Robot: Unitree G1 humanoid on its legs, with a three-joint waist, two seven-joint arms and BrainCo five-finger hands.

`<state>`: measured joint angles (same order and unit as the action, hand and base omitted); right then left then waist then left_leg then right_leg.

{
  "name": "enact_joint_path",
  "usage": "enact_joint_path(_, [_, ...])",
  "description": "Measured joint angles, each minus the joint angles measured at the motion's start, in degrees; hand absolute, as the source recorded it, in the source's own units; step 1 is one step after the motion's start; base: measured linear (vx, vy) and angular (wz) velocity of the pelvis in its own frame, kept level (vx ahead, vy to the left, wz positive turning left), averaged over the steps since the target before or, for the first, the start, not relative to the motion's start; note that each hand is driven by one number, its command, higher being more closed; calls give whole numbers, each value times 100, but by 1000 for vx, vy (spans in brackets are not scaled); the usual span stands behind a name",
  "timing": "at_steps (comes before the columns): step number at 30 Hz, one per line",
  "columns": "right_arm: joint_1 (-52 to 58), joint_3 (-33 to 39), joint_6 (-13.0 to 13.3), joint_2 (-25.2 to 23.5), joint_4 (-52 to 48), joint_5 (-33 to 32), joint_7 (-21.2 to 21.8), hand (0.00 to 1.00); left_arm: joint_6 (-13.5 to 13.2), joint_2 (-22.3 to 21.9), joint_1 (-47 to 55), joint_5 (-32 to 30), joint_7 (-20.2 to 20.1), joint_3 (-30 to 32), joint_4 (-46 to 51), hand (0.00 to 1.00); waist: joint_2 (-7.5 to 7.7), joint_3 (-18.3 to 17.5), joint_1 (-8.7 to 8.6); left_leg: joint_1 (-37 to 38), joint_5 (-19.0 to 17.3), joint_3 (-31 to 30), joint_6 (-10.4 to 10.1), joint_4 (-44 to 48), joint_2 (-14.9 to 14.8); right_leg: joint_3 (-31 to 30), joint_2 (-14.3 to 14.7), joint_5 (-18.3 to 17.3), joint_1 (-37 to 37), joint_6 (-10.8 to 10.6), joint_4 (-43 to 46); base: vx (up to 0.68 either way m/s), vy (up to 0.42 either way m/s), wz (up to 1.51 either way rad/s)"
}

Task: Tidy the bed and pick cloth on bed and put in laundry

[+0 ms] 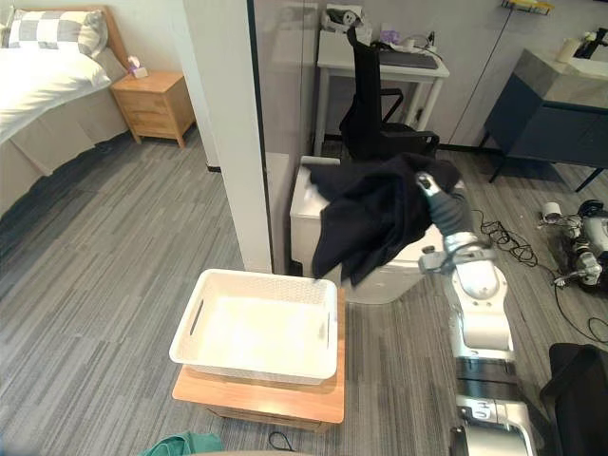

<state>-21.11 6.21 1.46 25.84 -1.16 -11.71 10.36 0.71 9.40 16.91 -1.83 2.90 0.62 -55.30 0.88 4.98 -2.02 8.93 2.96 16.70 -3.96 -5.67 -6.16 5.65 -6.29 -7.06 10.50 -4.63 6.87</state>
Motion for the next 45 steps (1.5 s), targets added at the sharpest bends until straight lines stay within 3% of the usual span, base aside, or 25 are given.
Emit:
enact_joint_path(4, [-489, -455, -349, -4, -36, -55, 81, 100, -63, -3, -35, -5, -18, 5, -10, 100, -8, -17, 114, -123, 62, -33, 17, -30, 29, -1, 1, -2, -9, 2, -215, -130, -45, -1])
enact_joint_path(8, [-632, -985, -448, -34, 115, -56, 118, 100, -136, -25, -48, -6, -63, 62, -106, 100, -17, 0, 159, -196, 236, -160, 54, -43, 186, 77, -76, -209, -26, 45, -293, -188, -44, 9])
enact_joint_path(11, [-631, -1260, -531, -58, 402, -55, 185, 100, -146, -109, -7, -14, -169, 102, -241, 100, -117, -21, 143, -209, 249, -192, 52, -44, 156, 164, -52, -296, -16, 40, -264, -204, -31, 20])
enact_joint_path(17, [-631, -1425, -508, -80, 500, -27, 178, 100, -151, -128, 5, -127, -289, 227, -223, 100, -151, -59, 175, -469, 262, -242, 73, -41, 159, 147, -31, -297, -123, 34, -388, -66, 11, 16])
enact_joint_path(22, [-631, -1880, -470, -348, 1225, 46, 226, 100, -115, -46, -8, -186, -324, 253, -220, 100, 32, -92, 302, -490, 317, -290, 118, -40, 272, 146, -137, -152, -104, -16, -400, 75, 25, 5])
enact_joint_path(31, [-933, -2302, -413, -826, 2190, 461, 283, 100, -45, 2, -153, -220, -508, 224, -159, 100, -43, -16, 369, -385, 335, -374, 163, -41, 336, 297, -159, -102, 113, -84, -411, 71, -3, 6])
enact_joint_path(34, [-1077, -2393, -407, -994, 2375, 529, 169, 100, 47, 3, -313, -226, -510, 219, -146, 100, -82, 182, 395, -390, 372, -479, 132, -44, 314, 362, -130, -108, 103, -76, -411, -83, -32, 8])
enact_joint_path(37, [-1136, -2545, -411, -1116, 2538, 671, -122, 100, 166, 29, -611, -219, -493, 214, 8, 100, -13, 453, 485, -706, 420, -534, 140, -42, 203, 458, -64, -143, -187, 13, -367, -143, -31, 15])
enact_joint_path(40, [-1819, -2563, -417, -1203, 2965, 690, -584, 100, 166, 229, -1101, -207, -413, 210, 196, 100, 102, 953, 621, -1332, 653, -563, 139, -36, 15, 464, 146, 46, -737, 215, -367, -133, -14, 4])
enact_joint_path(43, [-2384, -2452, -419, -1194, 3300, 684, -961, 100, 155, 391, -1533, -200, -287, 214, 365, 100, 194, 1533, 796, -1670, 832, -620, 138, -31, -96, 533, 271, 225, -1025, 214, -361, -98, -18, 8])
enact_joint_path(45, [-2645, -2417, -418, -1194, 3484, 669, -1100, 100, 124, 412, -1632, -156, -243, 219, 493, 100, 188, 1773, 811, -1786, 956, -669, 166, -8, -85, 603, 255, 221, -1141, 218, -269, -24, 8, 15])
